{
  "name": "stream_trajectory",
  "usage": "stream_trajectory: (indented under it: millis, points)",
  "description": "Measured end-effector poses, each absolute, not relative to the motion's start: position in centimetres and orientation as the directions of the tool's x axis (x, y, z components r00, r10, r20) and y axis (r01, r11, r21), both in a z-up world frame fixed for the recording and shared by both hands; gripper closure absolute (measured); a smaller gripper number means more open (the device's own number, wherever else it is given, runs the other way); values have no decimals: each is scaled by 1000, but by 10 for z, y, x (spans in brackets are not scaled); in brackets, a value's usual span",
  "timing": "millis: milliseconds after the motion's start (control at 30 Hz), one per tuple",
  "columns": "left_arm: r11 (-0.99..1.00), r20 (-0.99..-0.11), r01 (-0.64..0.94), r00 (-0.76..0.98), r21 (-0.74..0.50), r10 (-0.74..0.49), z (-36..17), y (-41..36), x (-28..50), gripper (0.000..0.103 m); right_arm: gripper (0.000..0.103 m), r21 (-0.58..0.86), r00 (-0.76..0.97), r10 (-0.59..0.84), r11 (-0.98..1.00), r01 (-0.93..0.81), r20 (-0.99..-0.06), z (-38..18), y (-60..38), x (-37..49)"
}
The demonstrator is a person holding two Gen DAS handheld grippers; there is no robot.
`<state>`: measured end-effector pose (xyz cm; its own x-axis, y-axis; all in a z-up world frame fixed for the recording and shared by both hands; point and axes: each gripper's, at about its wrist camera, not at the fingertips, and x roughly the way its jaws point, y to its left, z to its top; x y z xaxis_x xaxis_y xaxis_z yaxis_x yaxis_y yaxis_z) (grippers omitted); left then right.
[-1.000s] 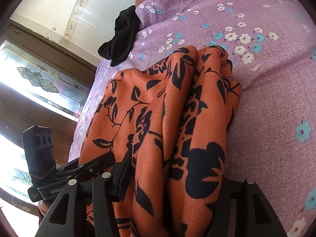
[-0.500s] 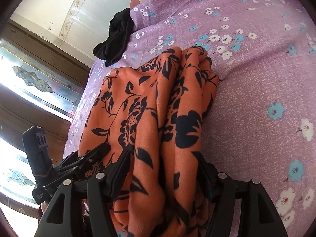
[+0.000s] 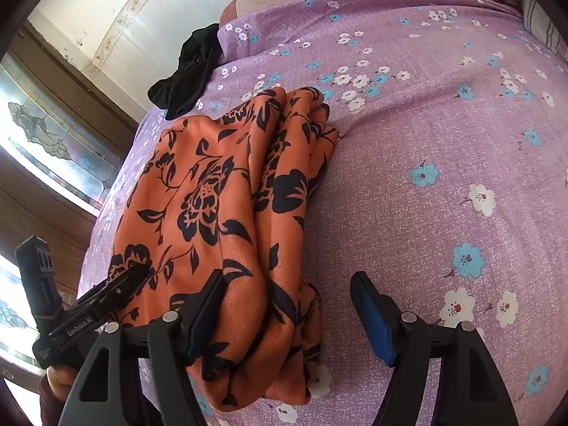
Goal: Fold small clothes
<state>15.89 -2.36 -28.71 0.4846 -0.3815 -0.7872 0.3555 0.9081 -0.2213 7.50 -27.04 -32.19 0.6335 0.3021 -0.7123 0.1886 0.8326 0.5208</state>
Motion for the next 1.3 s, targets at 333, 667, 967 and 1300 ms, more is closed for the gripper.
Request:
stream_trajectory:
  millis: [333,667,967,1300]
  points:
    - [954,-761,287,599,-87,-250,-224,-11,103,9,28,445,705,191,874,195,-683,-276,-263,23]
    - [972,-581,210,806,104,-112,-123,-4,47,6,27,260,855,62,962,87,-515,-156,-235,-54]
    - [975,-480,138,876,176,-37,-68,3,8,5,27,162,901,30,986,46,-434,-95,-199,-81]
    - [982,-454,104,891,155,-23,-38,11,-8,5,27,170,889,14,983,72,-458,-95,-191,-85]
